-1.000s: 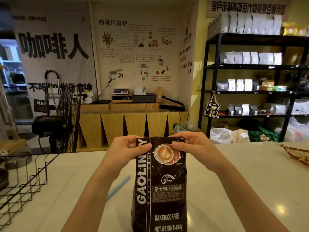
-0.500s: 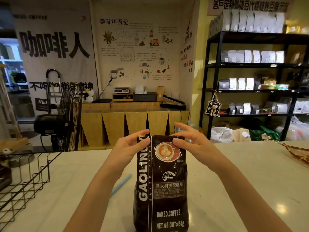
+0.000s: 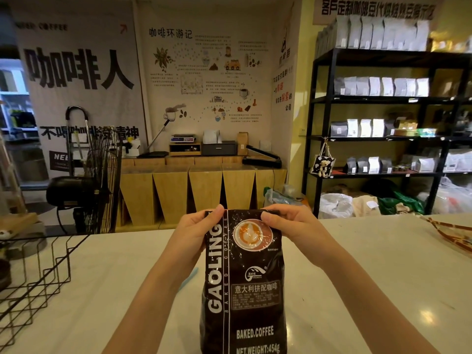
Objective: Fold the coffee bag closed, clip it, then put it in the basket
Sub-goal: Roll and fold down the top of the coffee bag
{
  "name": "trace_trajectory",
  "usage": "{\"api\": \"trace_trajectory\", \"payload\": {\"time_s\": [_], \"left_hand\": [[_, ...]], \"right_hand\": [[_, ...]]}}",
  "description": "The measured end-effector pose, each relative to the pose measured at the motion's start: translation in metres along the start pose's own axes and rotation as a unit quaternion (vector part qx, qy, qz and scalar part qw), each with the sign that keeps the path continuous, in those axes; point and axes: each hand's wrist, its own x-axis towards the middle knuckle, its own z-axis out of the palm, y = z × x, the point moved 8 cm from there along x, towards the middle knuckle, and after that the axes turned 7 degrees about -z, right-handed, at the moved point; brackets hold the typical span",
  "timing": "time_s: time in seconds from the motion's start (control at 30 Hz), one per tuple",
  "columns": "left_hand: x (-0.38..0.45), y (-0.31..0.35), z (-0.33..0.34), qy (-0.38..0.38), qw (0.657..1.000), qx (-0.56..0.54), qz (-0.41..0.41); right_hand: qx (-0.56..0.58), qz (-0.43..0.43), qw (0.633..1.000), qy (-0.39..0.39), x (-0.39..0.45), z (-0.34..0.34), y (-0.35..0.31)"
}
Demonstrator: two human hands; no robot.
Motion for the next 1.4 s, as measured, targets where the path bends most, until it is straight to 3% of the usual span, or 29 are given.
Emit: {"api": "trace_trajectory", "payload": {"time_s": [0.47,0.7,1.03,1.27,1.4], "left_hand": [[-0.0012,0.0,0.0021,0.028,1.0,0.0,0.002],[-0.0019,-0.0012,0.0056,0.019,1.0,-0.017,-0.008],[0.0018,-0.006,0.0062,0.001,1.0,-0.017,-0.009],[0.0015,-0.0044,0.0025,0.001,1.0,0.028,-0.005],[0.002,-0.0055,0.0032,-0.014,0.999,0.031,-0.011]], "right_hand": [[0.043,0.05,0.998,0.02,-0.0033,0.002,0.0077],[0.019,0.014,0.995,0.096,-0.0034,-0.0021,0.0022],[0.045,0.057,0.994,0.085,-0.0046,-0.0008,0.0079],[0.035,0.069,0.997,0.029,-0.0057,0.0021,0.0056],[0.045,0.071,0.995,0.048,-0.0048,0.001,0.0082]]}}
